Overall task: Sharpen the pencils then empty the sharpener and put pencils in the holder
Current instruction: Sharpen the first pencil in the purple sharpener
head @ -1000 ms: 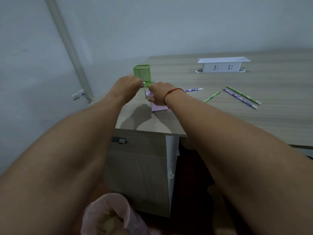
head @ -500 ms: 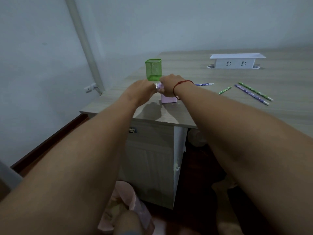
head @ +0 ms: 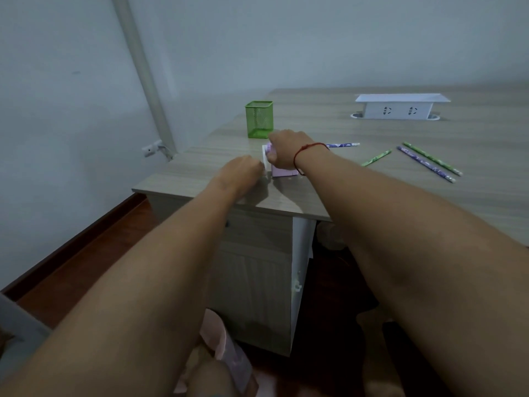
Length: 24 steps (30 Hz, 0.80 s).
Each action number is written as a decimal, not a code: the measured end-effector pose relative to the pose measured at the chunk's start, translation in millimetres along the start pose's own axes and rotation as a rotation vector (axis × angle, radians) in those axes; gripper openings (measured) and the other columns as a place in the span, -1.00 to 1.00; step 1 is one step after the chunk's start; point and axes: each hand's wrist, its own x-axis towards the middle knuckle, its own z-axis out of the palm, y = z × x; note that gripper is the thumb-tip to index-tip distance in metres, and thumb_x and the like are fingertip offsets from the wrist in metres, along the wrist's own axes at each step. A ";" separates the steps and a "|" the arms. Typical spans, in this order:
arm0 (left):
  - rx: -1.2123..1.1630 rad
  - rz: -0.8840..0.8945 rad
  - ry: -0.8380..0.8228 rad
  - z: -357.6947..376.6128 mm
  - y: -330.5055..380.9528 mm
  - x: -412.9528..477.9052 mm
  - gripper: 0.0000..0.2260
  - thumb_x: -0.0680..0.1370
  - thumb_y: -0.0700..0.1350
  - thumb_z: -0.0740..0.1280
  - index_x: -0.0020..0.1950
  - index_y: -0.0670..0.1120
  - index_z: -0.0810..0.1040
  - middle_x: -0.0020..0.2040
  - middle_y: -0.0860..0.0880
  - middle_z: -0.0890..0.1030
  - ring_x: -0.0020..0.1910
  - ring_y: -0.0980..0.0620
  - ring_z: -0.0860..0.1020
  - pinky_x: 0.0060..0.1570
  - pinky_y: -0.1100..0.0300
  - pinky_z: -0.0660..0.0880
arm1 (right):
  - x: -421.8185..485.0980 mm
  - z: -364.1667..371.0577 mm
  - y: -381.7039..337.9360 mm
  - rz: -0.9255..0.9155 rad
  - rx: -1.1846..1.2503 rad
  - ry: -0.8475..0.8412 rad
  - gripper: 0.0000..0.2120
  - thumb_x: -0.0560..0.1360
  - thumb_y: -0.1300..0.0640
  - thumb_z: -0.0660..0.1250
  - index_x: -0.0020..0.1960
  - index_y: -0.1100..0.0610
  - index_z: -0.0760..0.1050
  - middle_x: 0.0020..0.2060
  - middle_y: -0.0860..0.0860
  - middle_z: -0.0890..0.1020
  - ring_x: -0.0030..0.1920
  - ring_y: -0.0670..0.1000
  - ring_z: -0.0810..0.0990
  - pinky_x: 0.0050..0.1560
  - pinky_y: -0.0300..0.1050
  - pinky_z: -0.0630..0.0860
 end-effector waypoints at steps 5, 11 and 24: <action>0.073 0.068 -0.061 14.6 -11.2 9.2 -0.78 0.60 -0.16 0.18 0.06 -0.23 0.57 -0.02 -0.23 0.61 -0.01 -0.23 0.59 -0.04 0.01 0.51 | 1.0 14.1 -6.2 -0.030 -0.011 0.018 -0.63 0.57 -0.01 0.09 0.28 0.17 0.36 0.21 0.20 0.50 0.17 0.21 0.50 0.13 0.05 0.42; 0.172 0.107 -0.070 14.7 -32.2 34.6 -0.77 0.61 -0.15 0.17 0.17 -0.18 0.53 0.00 -0.21 0.60 -0.03 -0.20 0.60 -0.05 0.01 0.53 | 3.0 15.0 -1.9 -0.086 0.005 0.021 -0.63 0.57 -0.01 0.10 0.29 0.16 0.36 0.25 0.19 0.48 0.21 0.21 0.49 0.16 0.05 0.41; 0.131 0.226 0.222 -35.8 -29.7 69.1 -0.77 0.61 -0.21 0.15 0.17 -0.16 0.54 0.03 -0.29 0.61 0.01 -0.30 0.59 -0.11 -0.05 0.48 | -1.6 -9.1 18.7 0.042 -0.002 -0.068 -0.65 0.60 0.03 0.16 0.34 0.15 0.38 0.29 0.17 0.48 0.27 0.20 0.49 0.18 0.01 0.43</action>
